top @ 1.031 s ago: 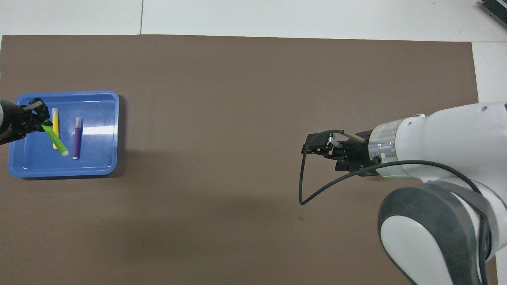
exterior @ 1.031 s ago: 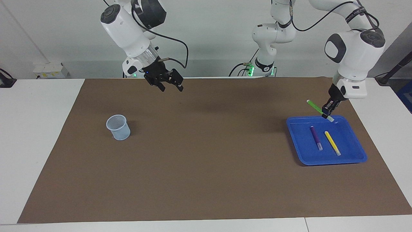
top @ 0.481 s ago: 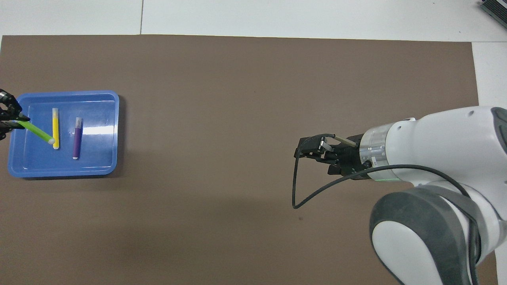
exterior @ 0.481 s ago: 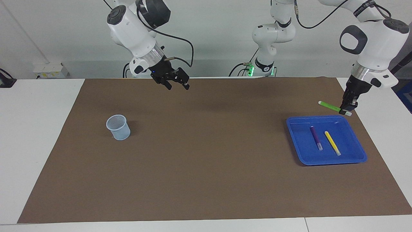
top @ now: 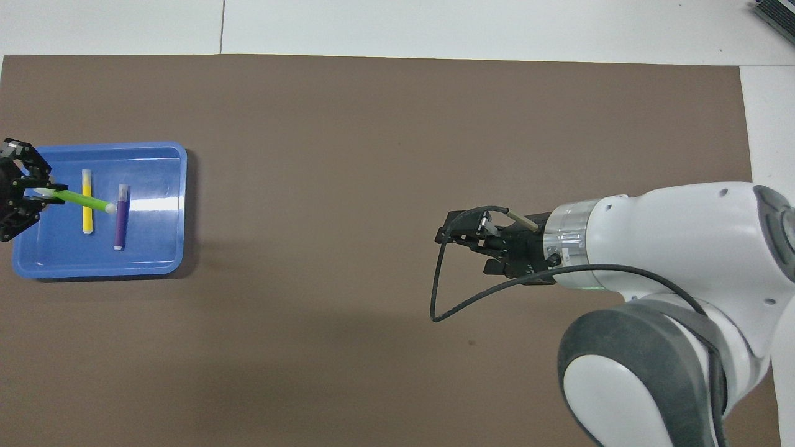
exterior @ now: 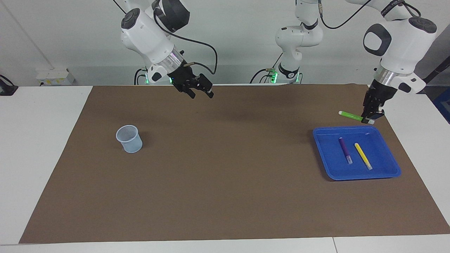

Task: Transfer and insert pens with both arms
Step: 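Lift the green pen with the left gripper toward the right gripper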

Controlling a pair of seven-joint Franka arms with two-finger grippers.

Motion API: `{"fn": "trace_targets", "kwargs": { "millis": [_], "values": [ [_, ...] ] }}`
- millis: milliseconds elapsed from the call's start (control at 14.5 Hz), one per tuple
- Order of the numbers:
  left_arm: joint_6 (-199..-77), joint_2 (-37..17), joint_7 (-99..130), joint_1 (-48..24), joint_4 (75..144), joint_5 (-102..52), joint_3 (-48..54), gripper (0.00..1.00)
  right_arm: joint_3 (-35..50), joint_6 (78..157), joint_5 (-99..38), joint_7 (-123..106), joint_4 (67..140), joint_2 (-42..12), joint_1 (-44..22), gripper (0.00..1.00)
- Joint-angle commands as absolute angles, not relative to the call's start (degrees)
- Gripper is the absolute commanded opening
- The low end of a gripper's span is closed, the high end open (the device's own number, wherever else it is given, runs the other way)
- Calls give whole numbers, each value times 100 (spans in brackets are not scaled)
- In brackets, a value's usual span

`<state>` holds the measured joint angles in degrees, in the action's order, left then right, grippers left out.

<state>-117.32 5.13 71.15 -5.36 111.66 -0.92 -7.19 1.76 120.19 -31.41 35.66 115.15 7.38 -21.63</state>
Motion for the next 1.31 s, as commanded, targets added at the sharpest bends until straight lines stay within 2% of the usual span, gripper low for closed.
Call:
{"fn": "trace_targets", "kwargs": {
  "millis": [0,206,619,1237],
  "values": [
    [-11672,773,7969,-1088,11382,-132,-782,2,158,12444,-3287,3691,11628,651,-2355,100],
    [-11672,773,8760,-1607,11382,-123,-782,3,158,12603,-3287,3876,11611,519,-2531,100],
    [-11619,782,10053,-2583,11373,-44,-765,3,158,13455,-3646,4359,11593,352,-2847,100],
    [-11619,782,11214,-2804,11329,-9,-62,4,167,14246,-3972,4639,11444,106,-3155,100]
  ]
}}
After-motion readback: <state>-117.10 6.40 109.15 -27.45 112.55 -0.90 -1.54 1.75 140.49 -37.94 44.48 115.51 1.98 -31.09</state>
